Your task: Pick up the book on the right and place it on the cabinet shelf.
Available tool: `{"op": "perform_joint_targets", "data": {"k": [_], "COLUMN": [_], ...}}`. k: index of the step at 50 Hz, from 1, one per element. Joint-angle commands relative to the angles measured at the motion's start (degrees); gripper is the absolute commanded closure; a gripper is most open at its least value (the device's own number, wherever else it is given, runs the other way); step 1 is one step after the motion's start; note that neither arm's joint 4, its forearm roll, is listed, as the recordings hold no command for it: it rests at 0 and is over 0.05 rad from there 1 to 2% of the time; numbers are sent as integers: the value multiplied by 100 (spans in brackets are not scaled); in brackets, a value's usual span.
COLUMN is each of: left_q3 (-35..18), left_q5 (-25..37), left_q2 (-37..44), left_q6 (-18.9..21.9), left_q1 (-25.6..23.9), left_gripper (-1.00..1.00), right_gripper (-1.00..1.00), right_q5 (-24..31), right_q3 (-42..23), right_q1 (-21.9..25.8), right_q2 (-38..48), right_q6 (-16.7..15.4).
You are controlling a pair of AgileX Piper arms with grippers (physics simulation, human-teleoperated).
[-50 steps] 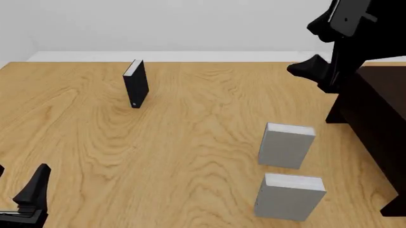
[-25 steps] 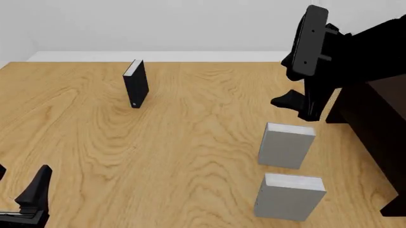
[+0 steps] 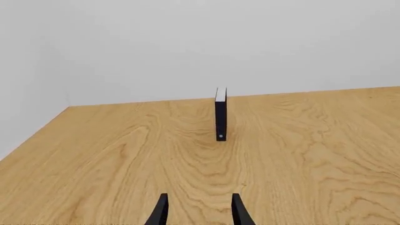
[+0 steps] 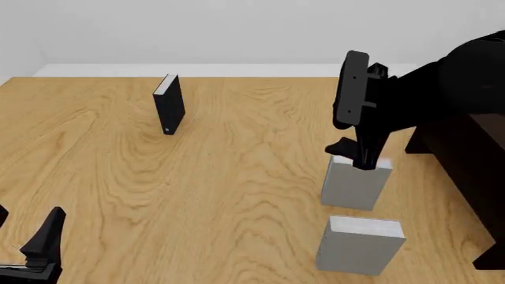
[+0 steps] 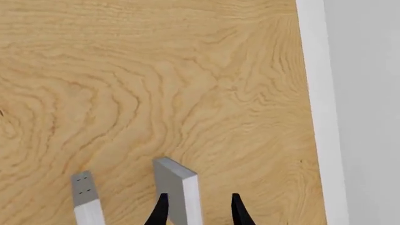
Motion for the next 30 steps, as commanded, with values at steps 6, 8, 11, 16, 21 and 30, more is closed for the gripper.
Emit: {"op": "perform_joint_targets", "data": {"k": [6,8,11,16,21,30], "left_q3": [1,1,1,1,1,0], "left_q5": [50,54,51,57,55,56], "left_q2": [0,0,0,0,0,1], "left_q6": [-3,3,-6,27,8,39], "left_q1": [20,16,24,7,17,28], "left_gripper": [-100,-100,-100,-100,-100,-100], "right_gripper": [-100,-100,-100,-100,-100,-100], "right_q5": [-208,-237,-315,-332,-364,-521], "right_q3": [286,332,523,503,568,763], "right_q1": [-114,-144,-310,-311,-307,-425], "right_q2": [228,231,197,237,290,356], "right_q6": [-51,-71,-284,-215,-159,-184]}}
